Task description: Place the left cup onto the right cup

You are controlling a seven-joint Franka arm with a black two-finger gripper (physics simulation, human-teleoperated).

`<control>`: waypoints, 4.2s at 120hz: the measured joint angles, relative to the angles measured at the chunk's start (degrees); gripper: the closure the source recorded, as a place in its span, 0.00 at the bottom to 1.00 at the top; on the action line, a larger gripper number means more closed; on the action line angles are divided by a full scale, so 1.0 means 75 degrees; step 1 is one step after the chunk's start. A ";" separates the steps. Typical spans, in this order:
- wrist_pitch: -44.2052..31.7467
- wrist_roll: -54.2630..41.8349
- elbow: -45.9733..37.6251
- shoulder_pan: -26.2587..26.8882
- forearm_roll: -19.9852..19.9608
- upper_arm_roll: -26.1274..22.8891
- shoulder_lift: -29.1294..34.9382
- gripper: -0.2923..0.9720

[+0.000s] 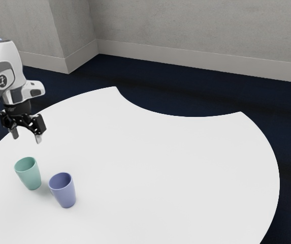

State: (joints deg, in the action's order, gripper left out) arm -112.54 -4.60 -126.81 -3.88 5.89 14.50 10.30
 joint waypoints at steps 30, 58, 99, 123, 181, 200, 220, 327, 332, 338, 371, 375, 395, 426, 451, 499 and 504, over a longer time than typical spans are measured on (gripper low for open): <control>-0.0078 -0.0007 -0.0040 -0.0268 0.0002 0.0003 -0.0090 0.23; -0.0213 -0.0054 -0.0038 -0.0411 0.0051 0.0015 -0.0356 0.23; -0.0542 -0.0383 -0.0029 -0.0469 0.0060 0.0012 -0.0759 0.23; -0.0697 -0.0515 -0.0029 -0.0473 0.0051 0.0002 -0.0981 0.23; -0.0789 -0.0760 -0.0114 -0.0492 0.0047 -0.0221 -0.0952 0.23; -0.0795 -0.0827 -0.0164 -0.0444 0.0047 -0.0360 -0.0910 0.23; -0.0805 -0.0879 -0.0404 -0.0439 0.0047 -0.0439 -0.0757 0.23; -0.1419 -0.1072 -0.0837 -0.0460 0.0068 -0.0539 -0.1102 0.23; -0.1440 -0.1080 -0.0837 -0.0457 0.0069 -0.0537 -0.1121 0.23; -0.1470 -0.1089 -0.0837 -0.0456 0.0069 -0.0534 -0.1152 0.23; -0.1564 -0.1124 -0.0837 -0.0470 0.0069 -0.0539 -0.1273 0.23; -0.1580 -0.1126 -0.0837 -0.0472 0.0069 -0.0539 -0.1293 0.23; -0.1637 -0.1133 -0.0837 -0.0479 0.0065 -0.0539 -0.1379 0.23; -0.1677 -0.1127 -0.0837 -0.0482 0.0062 -0.0539 -0.1470 0.24; -0.1690 -0.1116 -0.0911 -0.0463 0.0064 -0.0539 -0.1455 0.24; -0.1703 -0.1098 -0.0943 -0.0410 0.0059 -0.0539 -0.1450 0.30; -0.1703 -0.1096 -0.0943 -0.0405 0.0059 -0.0539 -0.1456 0.31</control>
State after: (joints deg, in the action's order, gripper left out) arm -125.32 -12.82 -133.88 -6.92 6.33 10.46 -0.62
